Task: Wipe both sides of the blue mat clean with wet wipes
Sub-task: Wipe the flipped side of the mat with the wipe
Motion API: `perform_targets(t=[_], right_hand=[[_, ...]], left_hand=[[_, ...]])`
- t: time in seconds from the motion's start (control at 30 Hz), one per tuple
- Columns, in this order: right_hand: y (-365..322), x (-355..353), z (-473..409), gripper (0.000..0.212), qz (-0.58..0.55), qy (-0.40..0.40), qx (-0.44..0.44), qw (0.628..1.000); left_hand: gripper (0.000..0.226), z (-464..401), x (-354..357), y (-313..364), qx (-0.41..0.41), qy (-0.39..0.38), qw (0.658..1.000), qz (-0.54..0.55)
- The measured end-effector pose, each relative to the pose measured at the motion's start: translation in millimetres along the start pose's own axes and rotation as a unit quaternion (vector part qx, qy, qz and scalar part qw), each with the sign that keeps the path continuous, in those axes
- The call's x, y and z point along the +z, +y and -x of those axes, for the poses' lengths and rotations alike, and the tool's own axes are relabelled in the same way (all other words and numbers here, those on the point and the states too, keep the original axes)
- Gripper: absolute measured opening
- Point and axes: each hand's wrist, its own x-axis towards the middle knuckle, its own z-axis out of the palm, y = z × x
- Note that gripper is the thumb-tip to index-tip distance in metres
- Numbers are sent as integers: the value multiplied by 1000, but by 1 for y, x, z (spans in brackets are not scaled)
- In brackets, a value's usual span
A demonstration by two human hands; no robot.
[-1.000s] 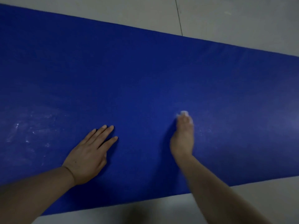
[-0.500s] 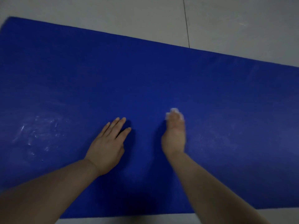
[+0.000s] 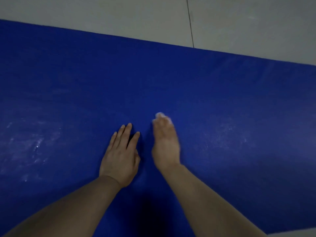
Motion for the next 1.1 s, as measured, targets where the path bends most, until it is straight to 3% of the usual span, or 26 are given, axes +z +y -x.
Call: perform_targets(t=[0.1,0.27,0.33,0.47,0.53,0.6,0.67,0.77,0.97,1.03,1.1], right_hand=[[-8,9,0,65,-45,6,-4,999],[34,1,-13,71,-38,46,180,982],[21,2,-17,67,-32,54,153,986],[-24,12,-20,46,-38,11,-32,999],[-18,11,-26,47,-17,3,-89,996],[8,4,-33,60,46,-7,-67,997],[37,-8,-44,72,71,-6,42,997],[50,-16,-65,68,66,-21,127,990],[-21,1,-68,68,-11,-76,-102,992],[-16,2,-69,71,-2,-73,-111,991],[6,-3,-75,71,30,-46,-51,997]], left_hand=[[57,-1,-2,0,-5,-4,1000,8],[58,-1,-1,0,-2,-5,1000,5],[58,-1,-2,0,-2,-8,1000,1],[57,-2,-2,0,1,-9,1000,3],[56,-2,-3,1,0,-12,1000,5],[57,-2,-3,1,1,-13,1000,2],[58,-1,-4,1,1,-12,1000,3],[57,-1,-4,1,2,-10,1000,2],[57,-3,-4,1,2,-18,1000,3],[57,-3,-4,1,4,-17,1000,5],[58,-2,-4,0,3,-16,1000,8]])
